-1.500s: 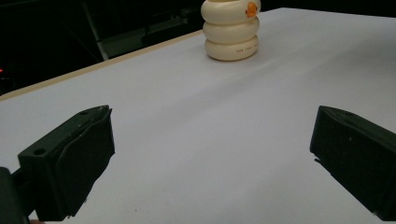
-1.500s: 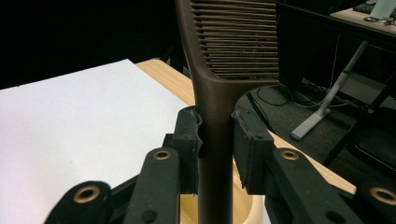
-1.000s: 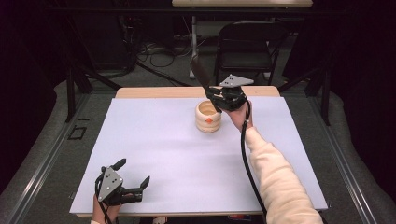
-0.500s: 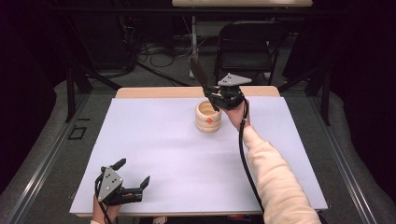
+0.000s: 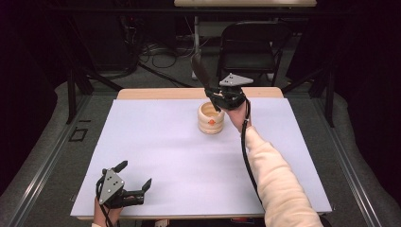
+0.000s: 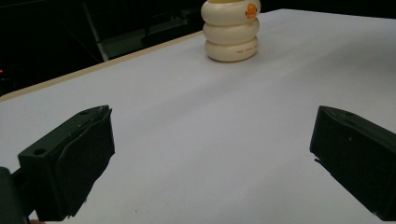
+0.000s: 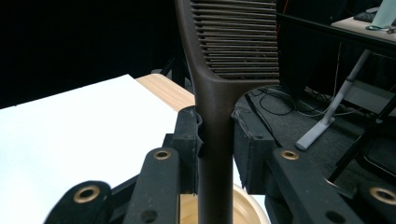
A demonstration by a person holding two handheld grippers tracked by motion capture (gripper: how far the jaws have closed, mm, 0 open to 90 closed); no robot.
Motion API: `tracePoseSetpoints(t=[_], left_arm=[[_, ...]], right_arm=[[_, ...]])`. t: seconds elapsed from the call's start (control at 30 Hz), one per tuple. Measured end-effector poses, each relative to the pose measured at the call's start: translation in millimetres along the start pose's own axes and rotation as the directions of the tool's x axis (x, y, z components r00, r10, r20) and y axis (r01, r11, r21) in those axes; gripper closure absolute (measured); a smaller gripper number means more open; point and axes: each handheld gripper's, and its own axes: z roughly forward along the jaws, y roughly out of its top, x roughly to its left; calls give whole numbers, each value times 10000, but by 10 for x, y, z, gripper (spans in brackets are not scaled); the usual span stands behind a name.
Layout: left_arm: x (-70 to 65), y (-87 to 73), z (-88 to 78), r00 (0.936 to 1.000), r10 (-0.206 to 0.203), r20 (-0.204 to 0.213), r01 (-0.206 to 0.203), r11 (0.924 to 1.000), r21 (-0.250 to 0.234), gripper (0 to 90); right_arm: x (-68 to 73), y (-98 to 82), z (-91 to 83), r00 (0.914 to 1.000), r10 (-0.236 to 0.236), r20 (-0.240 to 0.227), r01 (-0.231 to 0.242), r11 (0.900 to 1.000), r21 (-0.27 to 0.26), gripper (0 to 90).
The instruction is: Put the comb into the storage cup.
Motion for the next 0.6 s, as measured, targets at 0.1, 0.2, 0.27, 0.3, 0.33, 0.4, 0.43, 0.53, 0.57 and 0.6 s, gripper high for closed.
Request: tracePoseSetpoints(t=[0.1,0.2,0.27,0.3,0.33,0.4,0.43,0.53,0.57,0.6], left_arm=[[-1,1,0,10000,15,11,-15,10000,8,0],[-1,0,0,10000,20,15,-20,10000,-3,0],[-1,0,0,10000,11,11,-11,10000,-4,0],[-1,0,0,10000,16,12,-16,10000,-1,0],[0,0,-1,10000,18,12,-18,10000,16,0],[0,1,-1,10000,19,11,-19,10000,19,1],[-1,1,-1,10000,12,12,-12,10000,10,0],[-1,0,0,10000,10,11,-10,10000,-8,0],[0,1,-1,10000,19,12,-19,10000,14,0],[-1,0,0,10000,12,10,-12,10000,-12,0]], right_arm=[[10,-3,21,10000,41,2,-41,10000,-41,725],[7,-3,40,10000,12,25,-12,10000,-31,724],[5,-2,52,10000,20,42,-20,10000,-79,725],[5,-1,59,10000,8,51,-7,9999,-100,725],[5,0,62,10000,14,53,-14,10000,-92,725],[8,-3,75,10000,12,61,-11,9999,-124,725],[8,-6,83,10000,0,56,1,9999,-113,724],[9,-19,108,10000,-10,62,11,9999,-133,724],[13,-23,115,10000,12,81,-11,9999,-119,724],[11,-28,123,10000,14,74,-12,9999,-162,724]])
